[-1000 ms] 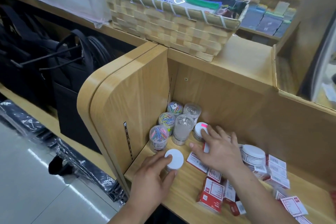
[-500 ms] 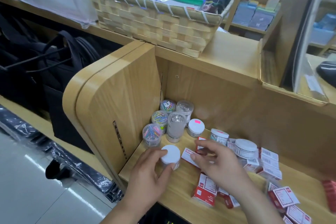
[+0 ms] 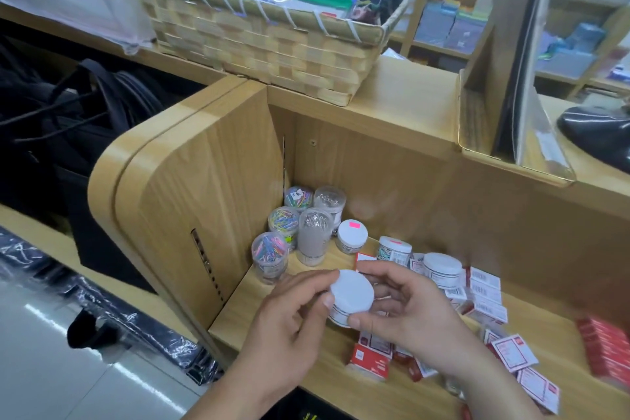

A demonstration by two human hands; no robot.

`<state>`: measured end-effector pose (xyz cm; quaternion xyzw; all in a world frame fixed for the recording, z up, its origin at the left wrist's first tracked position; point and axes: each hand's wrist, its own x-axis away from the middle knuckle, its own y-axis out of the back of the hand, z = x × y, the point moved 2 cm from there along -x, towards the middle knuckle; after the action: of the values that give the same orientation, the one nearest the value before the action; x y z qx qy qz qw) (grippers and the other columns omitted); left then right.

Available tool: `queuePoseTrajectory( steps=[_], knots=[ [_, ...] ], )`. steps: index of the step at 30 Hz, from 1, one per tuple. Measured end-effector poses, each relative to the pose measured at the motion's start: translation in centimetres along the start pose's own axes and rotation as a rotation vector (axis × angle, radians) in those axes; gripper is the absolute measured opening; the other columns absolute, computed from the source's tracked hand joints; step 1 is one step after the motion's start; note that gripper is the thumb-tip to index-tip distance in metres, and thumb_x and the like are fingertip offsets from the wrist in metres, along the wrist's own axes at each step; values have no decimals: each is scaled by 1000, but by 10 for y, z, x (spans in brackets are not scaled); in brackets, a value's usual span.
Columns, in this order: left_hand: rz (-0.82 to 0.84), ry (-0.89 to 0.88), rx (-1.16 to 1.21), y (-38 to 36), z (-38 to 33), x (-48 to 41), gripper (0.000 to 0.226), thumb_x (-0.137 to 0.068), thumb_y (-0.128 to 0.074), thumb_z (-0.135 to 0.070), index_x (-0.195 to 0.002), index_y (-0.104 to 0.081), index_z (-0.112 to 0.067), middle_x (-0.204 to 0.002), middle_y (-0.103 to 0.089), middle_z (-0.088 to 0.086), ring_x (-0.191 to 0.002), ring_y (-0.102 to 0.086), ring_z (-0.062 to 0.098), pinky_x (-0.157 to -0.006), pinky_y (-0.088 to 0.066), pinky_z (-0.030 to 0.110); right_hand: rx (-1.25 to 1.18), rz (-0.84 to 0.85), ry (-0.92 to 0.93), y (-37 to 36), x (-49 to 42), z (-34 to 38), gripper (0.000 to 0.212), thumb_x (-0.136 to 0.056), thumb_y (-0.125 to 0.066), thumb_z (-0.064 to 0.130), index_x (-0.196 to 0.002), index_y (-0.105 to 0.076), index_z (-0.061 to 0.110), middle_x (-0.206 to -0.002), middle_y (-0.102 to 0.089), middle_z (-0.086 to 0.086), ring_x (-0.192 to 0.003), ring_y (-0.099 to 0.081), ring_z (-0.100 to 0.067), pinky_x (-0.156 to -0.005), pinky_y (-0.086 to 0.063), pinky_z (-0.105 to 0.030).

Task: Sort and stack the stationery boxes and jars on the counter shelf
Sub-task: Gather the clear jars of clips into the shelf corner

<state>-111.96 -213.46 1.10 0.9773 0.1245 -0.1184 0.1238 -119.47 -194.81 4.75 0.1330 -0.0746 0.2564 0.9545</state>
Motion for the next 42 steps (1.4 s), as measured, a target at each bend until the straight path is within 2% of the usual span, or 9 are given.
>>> queuePoseTrajectory(
  steps=[3, 8, 12, 18, 24, 29, 34, 38, 42],
  knots=[
    [-67, 47, 19, 10, 5, 4, 32, -98, -61, -11, -123, -70, -29, -115, -70, -13, -108, -66, 12, -84, -48, 12, 101, -57, -32, 2, -14, 7, 51, -70, -91, 11, -113, -70, 28, -99, -75, 0, -92, -73, -19, -83, -59, -29],
    [-67, 146, -51, 23, 38, 18, 36, -97, -65, -15, -124, -67, -38, -118, -68, -13, -105, -65, 14, -77, -50, 15, 497, -424, -12, 23, -72, 8, 44, -67, -88, 29, -103, -63, 27, -100, -67, 6, -89, -65, -12, -76, -56, -33],
    [7, 94, -321, 26, 64, 29, 41, -90, -68, -28, -130, -63, -34, -126, -64, -20, -115, -59, 0, -96, -40, 6, 729, -421, -11, 18, -107, -1, 41, -71, -83, 38, -105, -64, 27, -104, -65, 1, -97, -62, -22, -80, -54, -40],
    [96, -41, -501, 26, 84, 30, 49, -87, -72, -39, -133, -63, -22, -131, -60, -16, -121, -52, 6, -106, -40, 21, 1045, -566, 18, 10, -119, -16, 45, -77, -71, 59, -113, -65, 34, -99, -74, 1, -96, -65, -31, -81, -46, -39],
    [99, -52, -486, 28, 88, 31, 48, -87, -71, -35, -133, -63, -23, -132, -58, -20, -124, -50, 3, -105, -41, 22, 931, -565, -14, 13, -110, -9, 59, -73, -76, 62, -120, -62, 30, -103, -74, 12, -104, -65, -23, -91, -41, -40],
    [68, -42, -497, 24, 89, 30, 46, -87, -69, -39, -129, -67, -20, -128, -62, -15, -119, -55, 7, -102, -45, 27, 584, -588, 43, 33, -57, 0, 37, -80, -78, 47, -112, -71, 30, -106, -73, 13, -104, -66, -13, -89, -55, -42],
    [80, 13, -487, 0, 72, 19, 55, -85, -59, -59, -124, -69, -21, -123, -62, -20, -117, -56, 5, -99, -49, 27, 239, -604, -55, 50, 25, 1, 11, -82, -81, 28, -92, -76, 25, -87, -77, 15, -81, -70, 1, -77, -56, -22],
    [257, -80, -339, -38, 46, 19, 59, -81, -71, -60, -134, -62, -36, -135, -50, -34, -129, -47, -8, -105, -37, 10, 142, -633, -50, 53, 79, -17, 10, -82, -80, 11, -89, -77, 17, -81, -76, 8, -64, -67, -1, -54, -48, -9],
    [376, -127, -336, -64, 54, 31, 56, -79, -75, -51, -131, -63, -36, -147, -42, -27, -131, -52, 1, -101, -52, 28, 360, -738, -87, 46, 115, -57, 23, -75, -85, 32, -84, -71, 48, -84, -68, 19, -68, -63, -8, -59, -50, -20]
  ],
)
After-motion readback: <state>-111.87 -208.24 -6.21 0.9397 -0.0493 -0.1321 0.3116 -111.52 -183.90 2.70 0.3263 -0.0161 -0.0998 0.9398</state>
